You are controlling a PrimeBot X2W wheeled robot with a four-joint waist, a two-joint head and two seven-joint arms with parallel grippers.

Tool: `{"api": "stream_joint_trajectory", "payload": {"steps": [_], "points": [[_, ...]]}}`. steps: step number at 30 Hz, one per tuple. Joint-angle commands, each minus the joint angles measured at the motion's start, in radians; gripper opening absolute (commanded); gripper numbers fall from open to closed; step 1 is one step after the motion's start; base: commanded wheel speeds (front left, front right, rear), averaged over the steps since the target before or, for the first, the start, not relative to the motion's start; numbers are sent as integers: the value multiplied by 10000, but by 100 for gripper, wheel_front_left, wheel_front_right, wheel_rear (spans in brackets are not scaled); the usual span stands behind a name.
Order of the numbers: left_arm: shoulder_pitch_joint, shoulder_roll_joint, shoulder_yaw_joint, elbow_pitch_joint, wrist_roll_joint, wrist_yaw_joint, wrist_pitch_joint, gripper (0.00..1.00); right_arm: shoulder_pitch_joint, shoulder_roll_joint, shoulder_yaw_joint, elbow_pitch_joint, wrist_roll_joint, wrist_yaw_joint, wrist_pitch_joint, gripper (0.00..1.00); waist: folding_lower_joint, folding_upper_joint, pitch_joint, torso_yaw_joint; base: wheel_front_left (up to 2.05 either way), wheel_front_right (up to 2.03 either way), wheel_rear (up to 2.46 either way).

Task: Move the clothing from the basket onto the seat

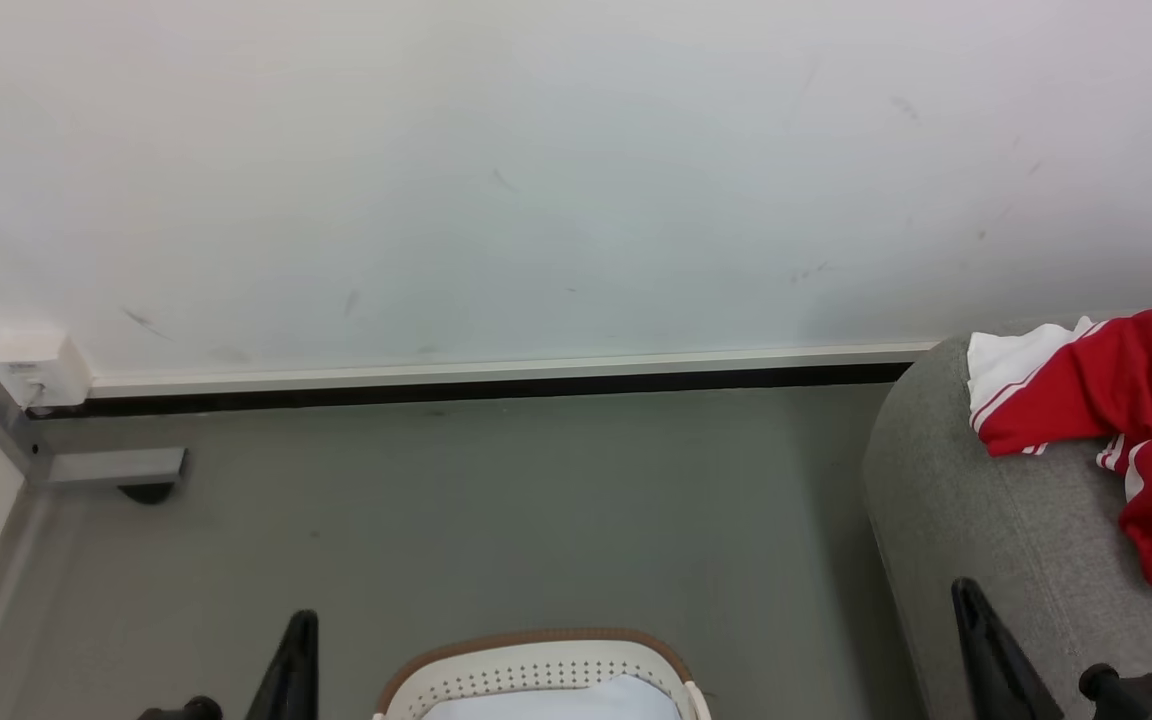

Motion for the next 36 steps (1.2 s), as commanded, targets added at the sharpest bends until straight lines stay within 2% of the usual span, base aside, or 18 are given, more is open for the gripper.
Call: {"api": "stream_joint_trajectory", "payload": {"steps": [1,21,36], "points": [[-65,-1,58,35,-243,-7,91,0,-20,5,-28,-10,238,0,46,0,0,-1,3,7,0,0,0],[-496,-34,418,214,-3678,-111,1036,0,-350,21,-534,180,3505,-4,807,0,0,-1,41,113,0,0,0],[-743,-54,621,327,-5656,-168,1582,0,-531,54,-848,284,5353,-7,1257,0,0,-1,68,187,0,0,0]]}}
